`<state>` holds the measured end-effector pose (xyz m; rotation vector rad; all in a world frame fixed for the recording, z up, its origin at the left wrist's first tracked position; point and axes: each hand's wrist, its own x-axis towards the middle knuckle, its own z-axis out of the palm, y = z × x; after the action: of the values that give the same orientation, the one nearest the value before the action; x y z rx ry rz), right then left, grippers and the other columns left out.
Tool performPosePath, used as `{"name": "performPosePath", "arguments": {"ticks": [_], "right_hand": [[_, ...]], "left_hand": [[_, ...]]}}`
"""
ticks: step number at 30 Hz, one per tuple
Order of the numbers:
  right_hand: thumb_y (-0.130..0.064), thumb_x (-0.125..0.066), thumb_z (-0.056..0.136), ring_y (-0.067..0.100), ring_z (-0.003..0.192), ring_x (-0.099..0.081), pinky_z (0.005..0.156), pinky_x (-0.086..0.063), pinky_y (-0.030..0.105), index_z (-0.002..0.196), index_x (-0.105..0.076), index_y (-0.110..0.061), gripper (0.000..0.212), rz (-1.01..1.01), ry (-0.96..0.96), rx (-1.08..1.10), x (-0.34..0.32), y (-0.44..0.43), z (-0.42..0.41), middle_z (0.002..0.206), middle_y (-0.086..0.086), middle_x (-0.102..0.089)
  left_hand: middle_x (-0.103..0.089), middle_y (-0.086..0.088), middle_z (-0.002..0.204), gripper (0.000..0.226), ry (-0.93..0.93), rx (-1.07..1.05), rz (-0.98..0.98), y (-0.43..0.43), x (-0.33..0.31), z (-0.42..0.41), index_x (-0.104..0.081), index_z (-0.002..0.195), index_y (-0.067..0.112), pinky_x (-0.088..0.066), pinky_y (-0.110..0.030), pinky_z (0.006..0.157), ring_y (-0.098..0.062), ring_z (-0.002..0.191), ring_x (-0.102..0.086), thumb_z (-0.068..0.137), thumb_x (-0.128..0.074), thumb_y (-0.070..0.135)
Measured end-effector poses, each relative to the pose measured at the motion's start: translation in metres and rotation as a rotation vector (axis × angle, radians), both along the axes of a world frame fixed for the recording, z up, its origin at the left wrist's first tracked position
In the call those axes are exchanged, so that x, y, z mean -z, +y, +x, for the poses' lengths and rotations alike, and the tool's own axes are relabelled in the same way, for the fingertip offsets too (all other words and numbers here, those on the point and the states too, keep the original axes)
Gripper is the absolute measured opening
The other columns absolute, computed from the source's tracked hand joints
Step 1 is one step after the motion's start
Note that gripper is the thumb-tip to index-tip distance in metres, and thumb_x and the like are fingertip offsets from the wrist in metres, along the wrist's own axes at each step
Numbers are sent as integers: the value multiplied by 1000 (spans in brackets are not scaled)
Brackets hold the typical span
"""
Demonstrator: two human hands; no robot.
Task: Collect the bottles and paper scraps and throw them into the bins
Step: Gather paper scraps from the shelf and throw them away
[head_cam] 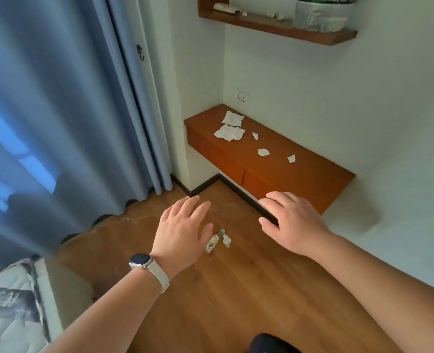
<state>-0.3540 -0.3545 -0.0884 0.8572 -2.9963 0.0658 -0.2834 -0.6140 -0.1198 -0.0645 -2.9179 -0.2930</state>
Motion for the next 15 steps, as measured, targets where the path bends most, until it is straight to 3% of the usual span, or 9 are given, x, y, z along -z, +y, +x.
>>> {"name": "performPosePath", "arguments": {"ticks": [9,15], "right_hand": [[-52,-33,98,15,134,-39,107,-37,35,142,-43,-27,52,-18,-70,56,30,-21,-93,147,-7,-43],[-54,-32,99,16,138,-34,110,-32,35,144,-39,-28,53,-62,-144,55,48,-36,-184,150,-7,-39]], "left_hand": [[-48,1,147,48,-74,54,-37,-12,17,-92,-47,141,29,-33,-43,112,-25,139,-40,96,-48,45],[-36,6,155,50,-163,27,-60,-20,20,-181,-36,147,35,-24,-43,117,-21,145,-28,99,-42,48]]}}
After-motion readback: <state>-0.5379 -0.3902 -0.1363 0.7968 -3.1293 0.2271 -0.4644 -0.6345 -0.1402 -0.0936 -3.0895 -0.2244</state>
